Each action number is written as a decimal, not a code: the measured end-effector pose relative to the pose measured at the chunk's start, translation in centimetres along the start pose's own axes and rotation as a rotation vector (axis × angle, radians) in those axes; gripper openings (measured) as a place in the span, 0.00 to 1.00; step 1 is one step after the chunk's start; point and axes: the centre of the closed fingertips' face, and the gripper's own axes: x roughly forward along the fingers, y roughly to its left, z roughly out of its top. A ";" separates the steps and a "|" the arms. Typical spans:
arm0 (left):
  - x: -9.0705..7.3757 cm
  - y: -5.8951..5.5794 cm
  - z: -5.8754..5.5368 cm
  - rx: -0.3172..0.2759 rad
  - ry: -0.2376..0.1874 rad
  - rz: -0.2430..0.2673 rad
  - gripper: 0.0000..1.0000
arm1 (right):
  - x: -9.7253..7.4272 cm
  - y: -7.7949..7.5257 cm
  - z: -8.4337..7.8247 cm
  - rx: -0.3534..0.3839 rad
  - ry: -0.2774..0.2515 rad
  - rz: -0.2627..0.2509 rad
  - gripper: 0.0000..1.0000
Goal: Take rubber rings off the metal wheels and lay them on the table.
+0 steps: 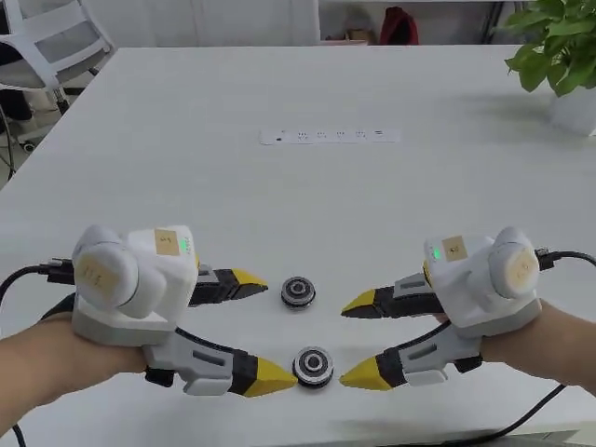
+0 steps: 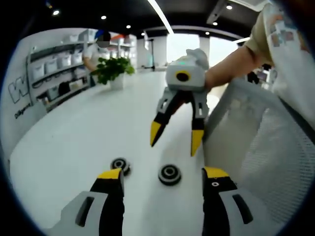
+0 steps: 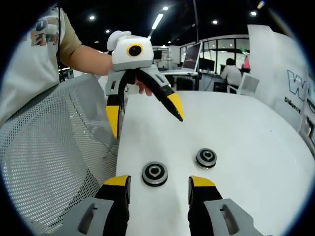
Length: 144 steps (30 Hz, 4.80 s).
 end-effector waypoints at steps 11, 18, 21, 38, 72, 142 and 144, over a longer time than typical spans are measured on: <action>1.2 -0.1 -0.8 -0.031 0.017 -0.031 0.53 | 1.0 0.3 -0.5 0.008 0.011 0.035 0.40; 2.0 -0.3 -1.0 -0.019 0.031 -0.049 0.50 | 1.6 0.4 -0.9 0.013 0.021 0.049 0.38; 2.4 -0.2 -1.3 -0.027 0.041 -0.052 0.49 | 1.6 0.4 -1.0 0.014 0.022 0.052 0.36; 4.0 -1.0 -2.3 -0.032 0.083 -0.091 0.36 | 2.1 0.6 -1.7 0.017 0.046 0.069 0.32; 5.6 -1.2 -3.0 0.063 0.114 -0.046 0.14 | 2.7 1.0 -1.9 0.022 0.051 0.081 0.33; 5.5 -1.0 -3.0 0.045 0.109 0.009 0.13 | 2.7 0.1 -2.9 0.155 0.035 0.058 0.00; 5.5 -1.0 -3.0 0.050 0.114 0.011 0.13 | 2.7 0.0 -2.9 0.174 0.032 0.057 0.00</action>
